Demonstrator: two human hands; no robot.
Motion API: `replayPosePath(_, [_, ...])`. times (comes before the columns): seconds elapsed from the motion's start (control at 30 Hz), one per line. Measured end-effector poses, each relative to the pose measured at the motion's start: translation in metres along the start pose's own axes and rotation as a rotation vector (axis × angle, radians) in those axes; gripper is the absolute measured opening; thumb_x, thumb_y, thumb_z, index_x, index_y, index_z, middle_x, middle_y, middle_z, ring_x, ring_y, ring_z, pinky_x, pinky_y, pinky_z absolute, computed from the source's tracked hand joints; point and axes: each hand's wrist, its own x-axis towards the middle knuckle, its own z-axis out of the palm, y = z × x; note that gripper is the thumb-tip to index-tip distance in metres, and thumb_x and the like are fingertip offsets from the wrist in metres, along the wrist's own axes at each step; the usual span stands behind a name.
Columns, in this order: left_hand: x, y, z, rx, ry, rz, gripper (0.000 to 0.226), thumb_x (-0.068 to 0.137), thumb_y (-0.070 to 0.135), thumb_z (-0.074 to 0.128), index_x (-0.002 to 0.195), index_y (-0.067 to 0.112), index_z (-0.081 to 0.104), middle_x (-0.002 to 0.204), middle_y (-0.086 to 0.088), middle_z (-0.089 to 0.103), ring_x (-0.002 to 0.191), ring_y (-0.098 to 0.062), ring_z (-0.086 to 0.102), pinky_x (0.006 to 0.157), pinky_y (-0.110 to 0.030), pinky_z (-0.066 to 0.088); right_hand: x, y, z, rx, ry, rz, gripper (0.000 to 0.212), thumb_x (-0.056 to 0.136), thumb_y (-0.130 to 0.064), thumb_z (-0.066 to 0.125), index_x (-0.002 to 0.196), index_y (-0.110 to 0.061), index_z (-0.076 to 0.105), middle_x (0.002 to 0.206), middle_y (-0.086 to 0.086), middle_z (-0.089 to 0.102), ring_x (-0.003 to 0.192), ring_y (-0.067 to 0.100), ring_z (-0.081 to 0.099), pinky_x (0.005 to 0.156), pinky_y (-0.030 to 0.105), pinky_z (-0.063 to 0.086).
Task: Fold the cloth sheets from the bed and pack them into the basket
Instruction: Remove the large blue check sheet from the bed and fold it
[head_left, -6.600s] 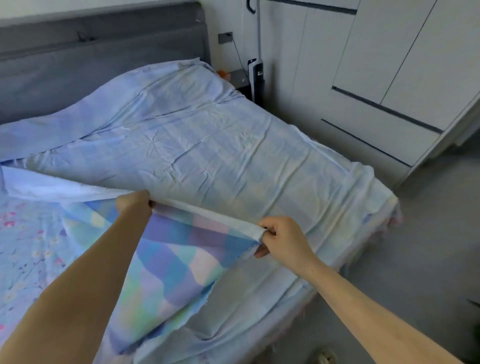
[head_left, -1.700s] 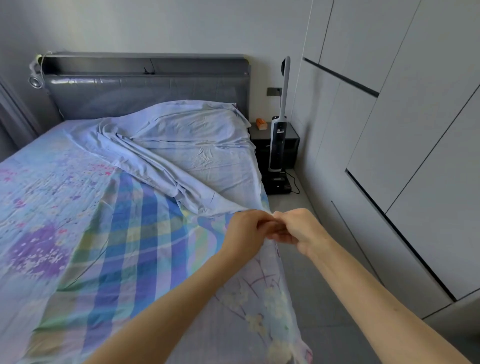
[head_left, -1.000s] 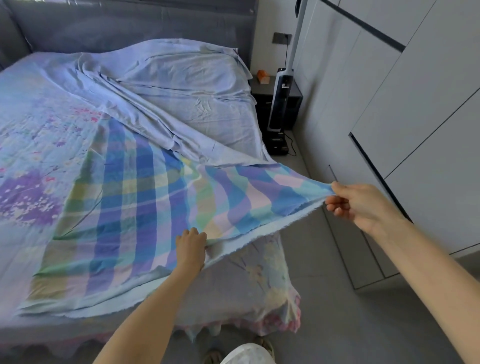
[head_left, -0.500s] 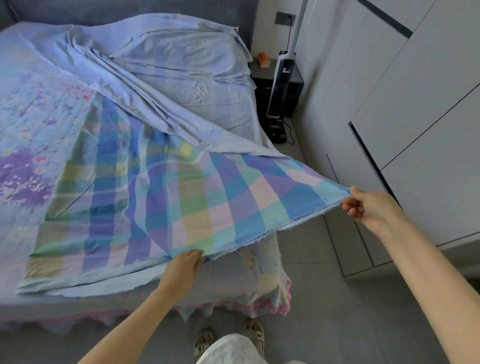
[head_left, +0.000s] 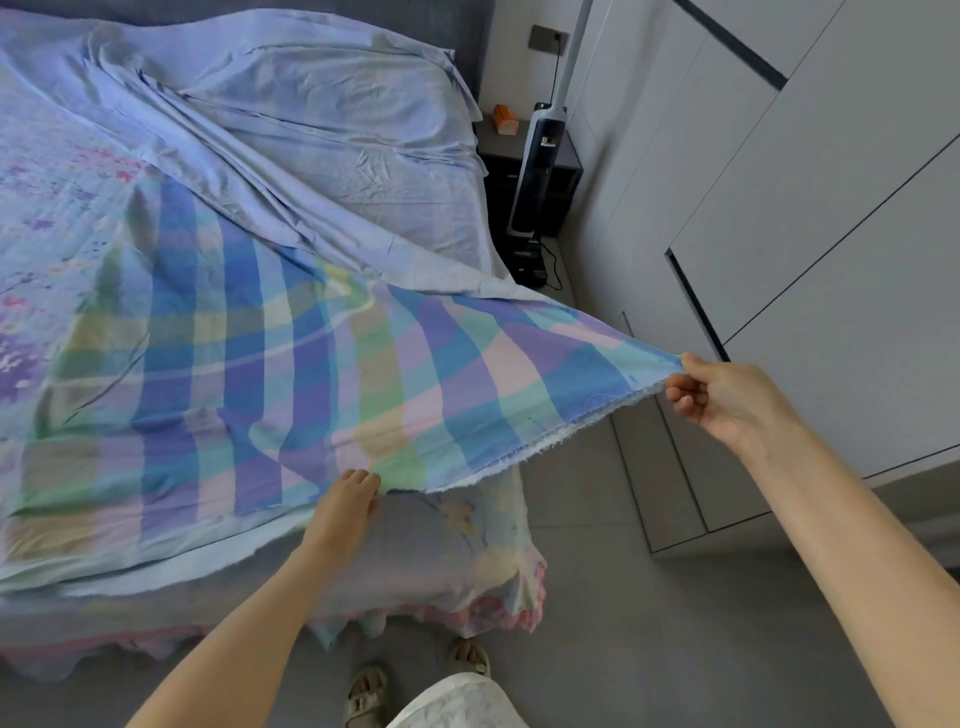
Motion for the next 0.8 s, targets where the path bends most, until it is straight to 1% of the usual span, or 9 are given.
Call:
replayPosePath(0.1, [-0.016,-0.016,-0.016,-0.041,0.058,0.006,0.031,0.078,-0.005,0.057,0.064,0.016,0.039,0.065,-0.005,0.042,0.060,-0.024,0.045,0.056,-0.030,0.029,0.012,0.006,-0.001,-0.016,0.012,0.019,0.020,0.098,-0.012,0.049,0.081,-0.004,0.054,0.039,-0.001,0.056,0.033,0.005,0.051,0.033,0.013,0.039])
replayPosePath(0.23, [-0.042,-0.034,-0.081,-0.006,0.197,0.048,0.022,0.065,0.005,0.056,0.067,0.019,0.039,0.062,-0.007,0.051,0.053,-0.024,0.049,0.052,-0.027,0.032,0.031,0.037,0.009,-0.158,0.059,0.055,0.025,0.099,-0.014,0.047,0.076,-0.004,0.052,0.036,-0.002,0.055,0.030,0.004,0.051,0.031,0.012,0.038])
replayPosePath(0.37, [-0.061,-0.052,-0.148,0.189,0.159,0.248,0.012,0.068,0.014,0.053,0.079,0.015,0.058,0.068,-0.001,0.061,0.064,-0.018,0.054,0.051,-0.024,0.043,0.037,0.087,0.013,-0.275,0.103,0.097,0.032,0.099,-0.013,0.044,0.071,0.000,0.052,0.034,-0.001,0.054,0.027,0.004,0.049,0.028,0.012,0.037])
replayPosePath(0.5, [-0.079,-0.070,-0.149,0.353,-0.062,0.512,0.013,0.069,0.022,0.044,0.072,0.023,0.056,0.068,0.009,0.057,0.065,-0.008,0.050,0.056,-0.019,0.042,0.028,0.151,0.007,-0.366,0.147,0.175,0.030,0.098,-0.012,0.044,0.077,0.005,0.057,0.038,0.003,0.056,0.026,0.004,0.048,0.029,0.012,0.037])
replayPosePath(0.57, [-0.079,-0.073,-0.125,0.404,-0.189,0.628,0.010,0.064,0.021,0.043,0.071,0.026,0.047,0.061,0.010,0.055,0.053,-0.008,0.055,0.054,-0.017,0.038,0.021,0.187,0.006,-0.412,0.183,0.205,0.034,0.098,-0.011,0.044,0.068,0.000,0.056,0.044,0.008,0.057,0.026,0.007,0.048,0.029,0.012,0.037])
replayPosePath(0.63, [-0.079,-0.079,-0.088,0.403,-0.234,0.743,0.018,0.073,0.024,0.050,0.076,0.029,0.033,0.058,0.011,0.054,0.054,-0.003,0.054,0.052,-0.013,0.038,0.017,0.221,0.004,-0.468,0.211,0.223,0.038,0.098,-0.011,0.043,0.065,-0.001,0.057,0.051,0.012,0.057,0.032,0.012,0.049,0.031,0.015,0.038])
replayPosePath(0.7, [-0.082,-0.093,-0.040,0.409,-0.327,0.676,0.030,0.069,0.028,0.068,0.072,0.030,0.039,0.055,0.013,0.053,0.053,-0.002,0.053,0.047,-0.013,0.041,0.022,0.257,0.003,-0.515,0.246,0.254,0.038,0.098,-0.013,0.042,0.068,0.003,0.060,0.053,0.012,0.058,0.041,0.019,0.052,0.039,0.022,0.044])
replayPosePath(0.77, [-0.087,-0.094,0.003,0.444,-0.479,0.500,0.046,0.029,0.022,0.089,0.053,0.026,0.051,0.052,0.012,0.052,0.045,-0.006,0.054,0.039,-0.013,0.040,0.034,0.291,0.000,-0.574,0.295,0.272,0.038,0.098,-0.015,0.042,0.074,0.007,0.062,0.054,0.012,0.060,0.050,0.026,0.057,0.054,0.033,0.051])
replayPosePath(0.8, [-0.087,-0.094,0.021,0.456,-0.532,0.430,0.047,0.021,0.018,0.090,0.051,0.024,0.055,0.053,0.011,0.054,0.047,-0.007,0.056,0.040,-0.014,0.041,0.041,0.303,0.000,-0.611,0.316,0.268,0.039,0.098,-0.016,0.042,0.075,0.007,0.063,0.055,0.014,0.061,0.055,0.030,0.061,0.062,0.039,0.053])
